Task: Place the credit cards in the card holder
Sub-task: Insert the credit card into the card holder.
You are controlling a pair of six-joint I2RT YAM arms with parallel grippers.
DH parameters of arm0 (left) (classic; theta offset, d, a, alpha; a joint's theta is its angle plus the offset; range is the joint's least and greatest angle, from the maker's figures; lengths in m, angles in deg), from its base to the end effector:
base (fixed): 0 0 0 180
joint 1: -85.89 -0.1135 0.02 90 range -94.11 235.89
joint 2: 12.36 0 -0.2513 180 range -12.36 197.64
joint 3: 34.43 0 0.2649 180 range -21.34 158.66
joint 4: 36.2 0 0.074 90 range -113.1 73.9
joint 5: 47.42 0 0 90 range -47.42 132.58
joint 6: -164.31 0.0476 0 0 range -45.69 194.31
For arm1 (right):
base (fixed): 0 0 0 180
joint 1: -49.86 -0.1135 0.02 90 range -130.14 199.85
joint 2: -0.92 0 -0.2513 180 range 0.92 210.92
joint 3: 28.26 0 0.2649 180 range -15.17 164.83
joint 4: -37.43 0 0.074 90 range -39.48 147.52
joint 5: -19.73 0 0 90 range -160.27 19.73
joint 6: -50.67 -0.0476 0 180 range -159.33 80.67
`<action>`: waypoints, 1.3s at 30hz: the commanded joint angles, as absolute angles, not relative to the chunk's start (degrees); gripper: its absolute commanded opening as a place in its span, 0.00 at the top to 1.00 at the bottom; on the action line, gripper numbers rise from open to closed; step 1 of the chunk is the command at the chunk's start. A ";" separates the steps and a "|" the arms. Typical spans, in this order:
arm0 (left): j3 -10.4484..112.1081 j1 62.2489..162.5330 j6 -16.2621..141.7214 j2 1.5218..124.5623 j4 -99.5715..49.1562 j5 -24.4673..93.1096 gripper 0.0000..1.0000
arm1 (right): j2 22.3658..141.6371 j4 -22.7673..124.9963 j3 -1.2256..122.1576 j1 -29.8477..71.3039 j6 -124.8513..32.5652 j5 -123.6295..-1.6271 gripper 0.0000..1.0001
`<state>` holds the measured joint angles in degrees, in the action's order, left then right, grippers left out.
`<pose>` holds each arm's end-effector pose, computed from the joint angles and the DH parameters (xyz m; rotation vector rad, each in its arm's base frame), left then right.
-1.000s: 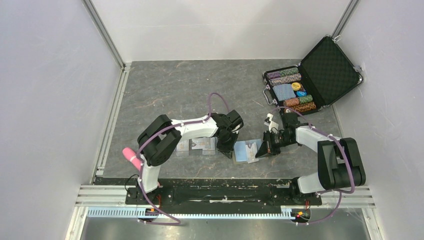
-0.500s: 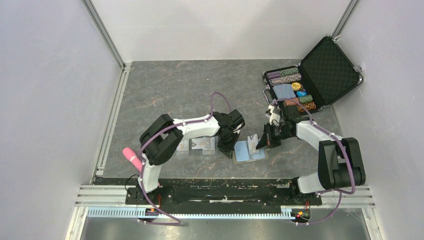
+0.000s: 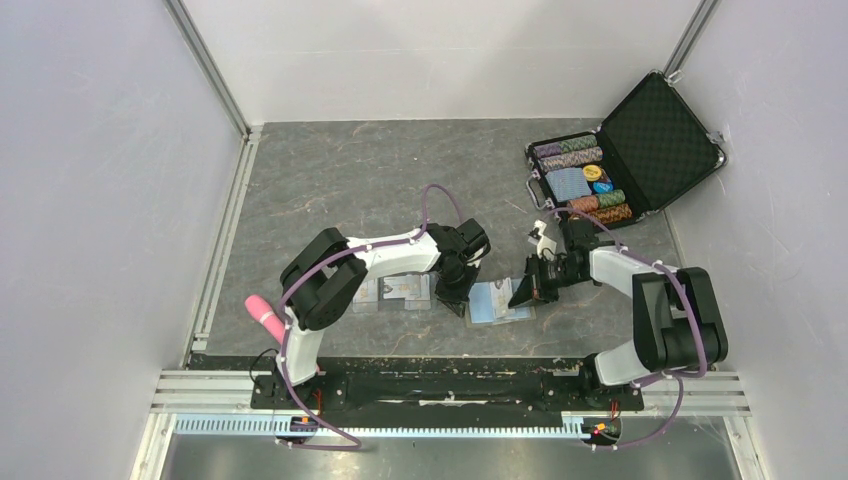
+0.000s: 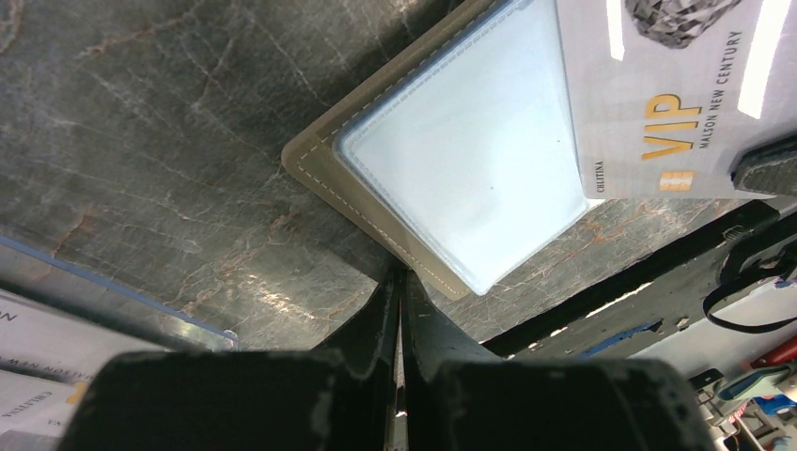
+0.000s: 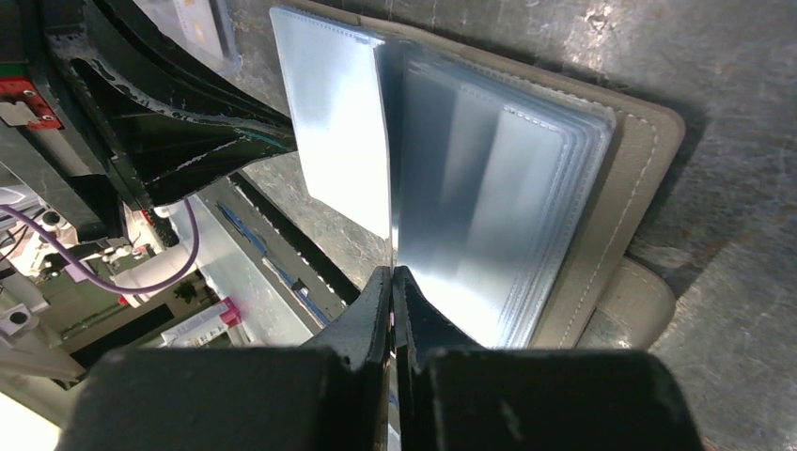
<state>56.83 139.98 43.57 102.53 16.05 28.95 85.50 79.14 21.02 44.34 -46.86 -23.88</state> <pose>0.2242 -0.3288 0.1187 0.6668 3.0021 -0.5282 0.2321 0.0571 0.1065 -0.0864 2.7683 1.2135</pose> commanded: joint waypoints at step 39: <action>58.72 140.89 46.73 106.97 16.75 30.10 0.93 | 92.89 70.96 20.67 36.10 -50.19 -23.86 1.00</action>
<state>58.43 139.98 43.96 103.64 17.76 28.76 91.90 72.82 20.56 38.70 -48.58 -22.30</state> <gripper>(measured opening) 0.073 0.005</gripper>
